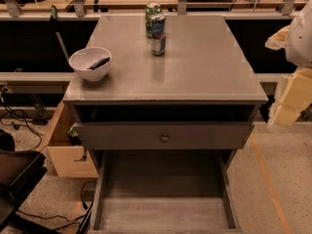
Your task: Pick rxbar blueberry from white bowl and place on counter
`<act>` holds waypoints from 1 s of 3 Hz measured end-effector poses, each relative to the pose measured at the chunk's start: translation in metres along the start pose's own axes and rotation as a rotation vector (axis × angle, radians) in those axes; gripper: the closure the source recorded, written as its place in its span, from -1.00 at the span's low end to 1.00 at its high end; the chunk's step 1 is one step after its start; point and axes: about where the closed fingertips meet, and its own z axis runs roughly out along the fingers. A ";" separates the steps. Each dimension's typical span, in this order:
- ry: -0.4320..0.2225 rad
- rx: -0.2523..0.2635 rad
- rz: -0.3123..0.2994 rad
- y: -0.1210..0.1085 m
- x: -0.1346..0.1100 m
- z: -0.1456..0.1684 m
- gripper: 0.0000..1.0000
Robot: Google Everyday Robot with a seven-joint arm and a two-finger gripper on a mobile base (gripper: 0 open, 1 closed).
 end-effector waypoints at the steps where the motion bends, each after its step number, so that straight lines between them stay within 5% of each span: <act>1: 0.000 0.000 0.000 0.000 0.000 0.000 -1.00; 2: -0.029 0.031 -0.086 -0.014 -0.016 -0.001 -1.00; 3: -0.046 0.071 -0.243 -0.043 -0.048 0.000 -1.00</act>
Offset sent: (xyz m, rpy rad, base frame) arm 0.0465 0.0318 0.0166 -0.0175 -0.1170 0.2338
